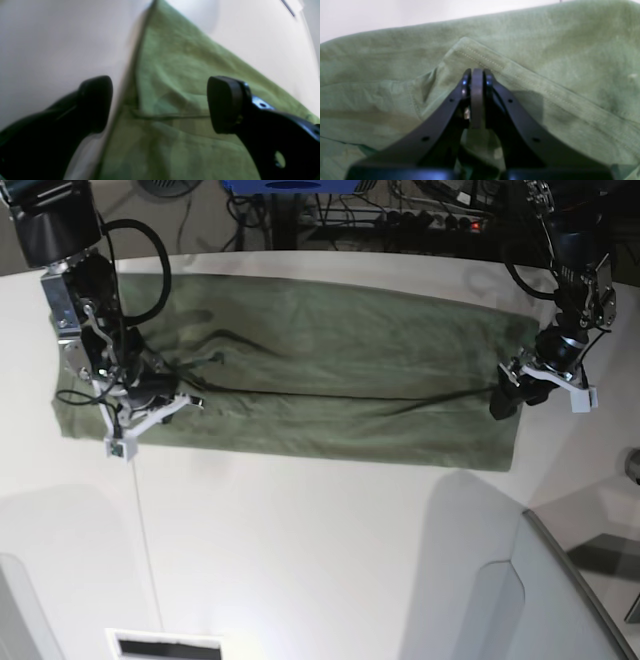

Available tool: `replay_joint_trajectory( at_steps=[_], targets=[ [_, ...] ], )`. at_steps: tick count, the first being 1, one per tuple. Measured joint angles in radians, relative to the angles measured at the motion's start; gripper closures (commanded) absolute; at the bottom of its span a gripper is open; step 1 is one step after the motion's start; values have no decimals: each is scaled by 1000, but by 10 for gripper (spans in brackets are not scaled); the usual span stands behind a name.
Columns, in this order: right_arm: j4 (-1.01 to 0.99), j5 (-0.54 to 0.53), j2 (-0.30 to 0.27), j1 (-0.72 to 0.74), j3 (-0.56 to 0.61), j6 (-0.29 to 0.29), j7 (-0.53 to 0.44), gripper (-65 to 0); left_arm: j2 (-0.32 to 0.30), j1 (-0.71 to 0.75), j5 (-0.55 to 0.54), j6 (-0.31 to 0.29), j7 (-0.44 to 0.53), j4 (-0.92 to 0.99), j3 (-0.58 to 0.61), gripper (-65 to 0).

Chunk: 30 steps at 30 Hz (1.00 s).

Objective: Layout the t-shirt on the table in an organized manner, then fold the t-shirt properly
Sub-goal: 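Grasp both strip ends and pull them apart to straighten the strip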

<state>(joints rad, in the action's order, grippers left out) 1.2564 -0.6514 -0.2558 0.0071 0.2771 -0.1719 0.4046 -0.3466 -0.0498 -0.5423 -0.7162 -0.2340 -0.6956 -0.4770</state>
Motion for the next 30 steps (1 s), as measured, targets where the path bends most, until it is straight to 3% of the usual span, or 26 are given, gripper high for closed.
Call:
replay_joint_trajectory(
  at_steps=[11,18,30],
  targets=[
    [0,0,-10,0,-3,0,0,-15,2,0,0,-4,0,4,6,-559],
    [0,1,-10,0,-3,0,-1,-15,23,-14,0,-3,3,14,6,-449],
    [0,0,-10,0,-3,0,-1,-15,25,-31,-4,-11,3,45,0,-438]
  ],
)
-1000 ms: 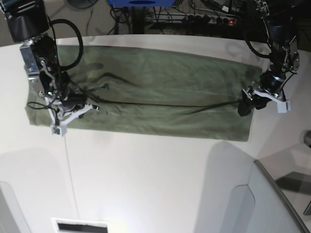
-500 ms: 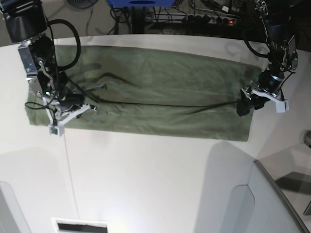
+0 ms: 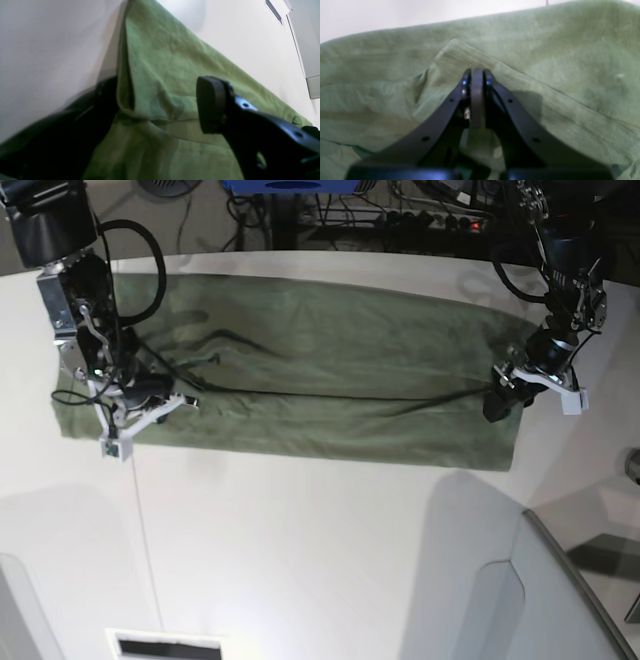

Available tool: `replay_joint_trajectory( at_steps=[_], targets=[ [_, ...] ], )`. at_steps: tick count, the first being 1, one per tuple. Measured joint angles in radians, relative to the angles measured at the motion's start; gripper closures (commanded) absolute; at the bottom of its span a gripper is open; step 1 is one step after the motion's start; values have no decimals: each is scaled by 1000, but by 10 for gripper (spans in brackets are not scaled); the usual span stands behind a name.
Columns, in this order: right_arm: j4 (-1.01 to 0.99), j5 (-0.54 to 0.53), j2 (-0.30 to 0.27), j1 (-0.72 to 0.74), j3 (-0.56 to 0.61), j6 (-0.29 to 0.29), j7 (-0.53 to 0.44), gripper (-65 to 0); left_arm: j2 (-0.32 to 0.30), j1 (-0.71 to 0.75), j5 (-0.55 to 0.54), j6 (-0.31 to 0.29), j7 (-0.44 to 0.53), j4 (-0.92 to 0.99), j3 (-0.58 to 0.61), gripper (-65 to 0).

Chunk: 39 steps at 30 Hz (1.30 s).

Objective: Layout the t-shirt on the table in an organized manner, then fold the t-shirt properly
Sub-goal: 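Grasp both strip ends and pull them apart to straighten the strip, then lift the strip end with the left gripper and fold it toward the middle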

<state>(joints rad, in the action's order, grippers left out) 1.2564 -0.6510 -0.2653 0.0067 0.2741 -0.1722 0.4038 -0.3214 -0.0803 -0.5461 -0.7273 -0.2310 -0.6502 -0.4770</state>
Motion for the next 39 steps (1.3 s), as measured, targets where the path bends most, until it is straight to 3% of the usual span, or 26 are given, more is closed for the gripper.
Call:
replay_joint_trajectory(
  at_steps=[2,8,10,16,19,25,29,30,37,39],
  targets=[
    [0,0,0,0,-2,0,0,-15,0,0,0,0,0,0,0,-421],
    [0,0,0,0,-3,0,0,-15,-12,7,23,15,-27,-7,0,-137],
    [-9,0,0,1,-4,0,-1,-15,-10,15,34,20,-48,-34,1,-92],
    [-27,0,0,0,-6,0,0,-15,-25,17,42,19,-68,-42,8,-81],
    [-27,0,0,0,-6,0,0,-15,-29,19,45,20,-68,-42,10,0],
    [-27,0,0,0,-5,0,0,-15,-42,18,49,19,-74,-42,7,0],
    [-26,0,0,0,-5,0,0,-15,-89,20,69,24,-87,-49,7,0],
    [-25,0,0,0,-5,0,0,-15,-98,29,77,47,-77,-67,10,0],
    [-21,0,0,0,-5,0,-2,-15,-103,114,76,45,-60,-286,19,0],
    [-20,-2,3,0,-5,0,0,-15,-93,174,132,120,-75,-403,21,0]
  ],
)
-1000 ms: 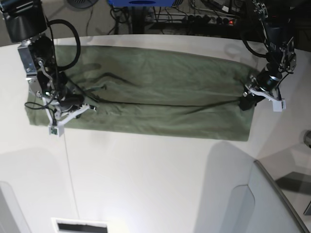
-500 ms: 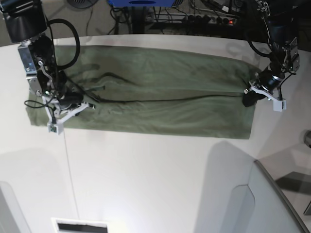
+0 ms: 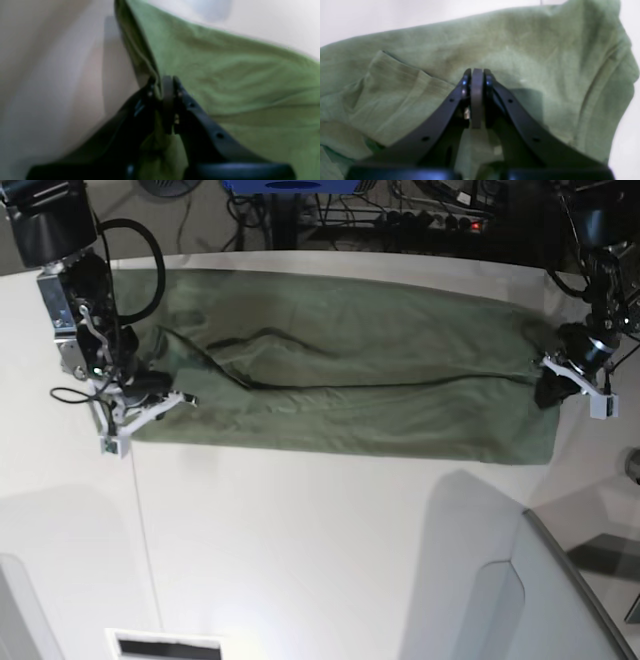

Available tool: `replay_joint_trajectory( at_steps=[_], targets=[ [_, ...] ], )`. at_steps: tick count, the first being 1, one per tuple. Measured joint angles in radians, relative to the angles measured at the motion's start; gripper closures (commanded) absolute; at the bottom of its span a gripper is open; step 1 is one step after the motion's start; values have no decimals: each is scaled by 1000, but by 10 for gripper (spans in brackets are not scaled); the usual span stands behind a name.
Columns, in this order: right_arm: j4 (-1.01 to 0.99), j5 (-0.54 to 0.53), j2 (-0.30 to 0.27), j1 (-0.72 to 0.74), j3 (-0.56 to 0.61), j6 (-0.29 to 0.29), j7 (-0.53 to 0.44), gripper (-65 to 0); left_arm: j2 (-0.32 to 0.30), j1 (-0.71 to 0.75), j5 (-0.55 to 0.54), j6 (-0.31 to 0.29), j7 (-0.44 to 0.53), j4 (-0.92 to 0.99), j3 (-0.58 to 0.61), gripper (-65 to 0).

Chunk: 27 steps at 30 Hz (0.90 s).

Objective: Layout the t-shirt on the table in an organized manner, then fold the t-shirt properly
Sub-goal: 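Lift the strip end with the left gripper and fold it toward the middle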

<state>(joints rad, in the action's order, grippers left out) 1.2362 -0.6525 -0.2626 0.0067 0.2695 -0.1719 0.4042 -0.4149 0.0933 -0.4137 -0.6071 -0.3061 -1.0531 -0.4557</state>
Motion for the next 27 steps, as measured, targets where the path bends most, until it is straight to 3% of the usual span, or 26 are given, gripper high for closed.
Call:
replay_joint_trajectory(
  at_steps=[2,4,9,15,18,24,27],
  targets=[
    [0,-1,0,0,1,0,-1,-15,27,40,90,59,-23,-126,10,0],
    [1,-1,0,0,0,0,-1,-15,64,63,192,78,-84,-253,43,0],
    [1,-1,0,0,0,-1,-1,-15,209,92,394,72,-184,-480,101,0],
    [1,-2,0,0,1,0,-1,-15,298,71,624,84,-245,-587,257,0],
    [1,-2,-3,0,-1,0,-1,-15,332,76,654,74,-245,-587,345,0],
    [1,-2,-3,0,-2,0,-3,-15,335,73,676,81,-252,-578,474,0],
    [1,-2,-3,0,-2,0,-2,-15,338,50,673,77,-316,-571,518,0]
  ],
)
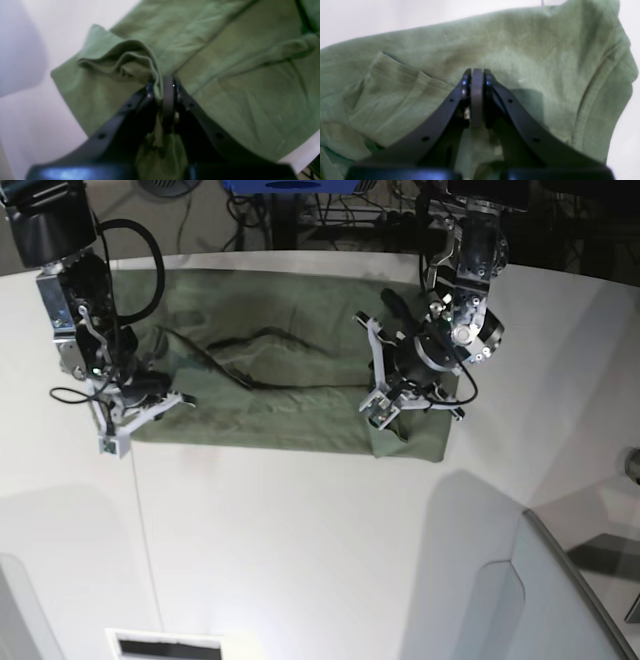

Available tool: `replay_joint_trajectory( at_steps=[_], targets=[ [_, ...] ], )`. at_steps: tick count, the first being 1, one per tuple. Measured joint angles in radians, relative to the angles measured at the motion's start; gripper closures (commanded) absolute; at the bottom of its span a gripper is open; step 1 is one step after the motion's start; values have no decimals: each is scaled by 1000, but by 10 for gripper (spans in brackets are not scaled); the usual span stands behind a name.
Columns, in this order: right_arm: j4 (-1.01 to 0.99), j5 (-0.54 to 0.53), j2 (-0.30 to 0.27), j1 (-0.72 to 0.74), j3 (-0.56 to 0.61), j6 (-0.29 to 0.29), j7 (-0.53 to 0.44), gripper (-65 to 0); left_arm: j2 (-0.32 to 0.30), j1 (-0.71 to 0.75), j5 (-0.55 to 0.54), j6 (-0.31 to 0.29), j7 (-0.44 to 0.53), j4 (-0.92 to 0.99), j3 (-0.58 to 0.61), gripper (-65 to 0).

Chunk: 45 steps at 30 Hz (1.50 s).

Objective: Layout the t-shirt on the table in an organized manner, then fold the t-shirt properly
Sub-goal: 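Lift the strip end with the left gripper and fold it toward the middle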

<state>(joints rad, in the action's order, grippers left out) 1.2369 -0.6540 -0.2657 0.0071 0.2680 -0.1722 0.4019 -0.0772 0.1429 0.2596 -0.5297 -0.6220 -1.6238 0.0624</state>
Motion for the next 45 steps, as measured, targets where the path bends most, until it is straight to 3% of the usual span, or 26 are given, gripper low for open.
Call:
replay_joint_trajectory(
  at_steps=[13,19,45],
  targets=[
    [0,0,0,0,0,0,2,-15,-1,-16,2,6,-3,49,83,0],
    [0,0,0,0,0,0,1,-15,5,-53,2,63,-7,63,134,0],
    [0,0,0,0,0,0,2,-15,18,-72,2,63,0,138,203,0]
  ],
)
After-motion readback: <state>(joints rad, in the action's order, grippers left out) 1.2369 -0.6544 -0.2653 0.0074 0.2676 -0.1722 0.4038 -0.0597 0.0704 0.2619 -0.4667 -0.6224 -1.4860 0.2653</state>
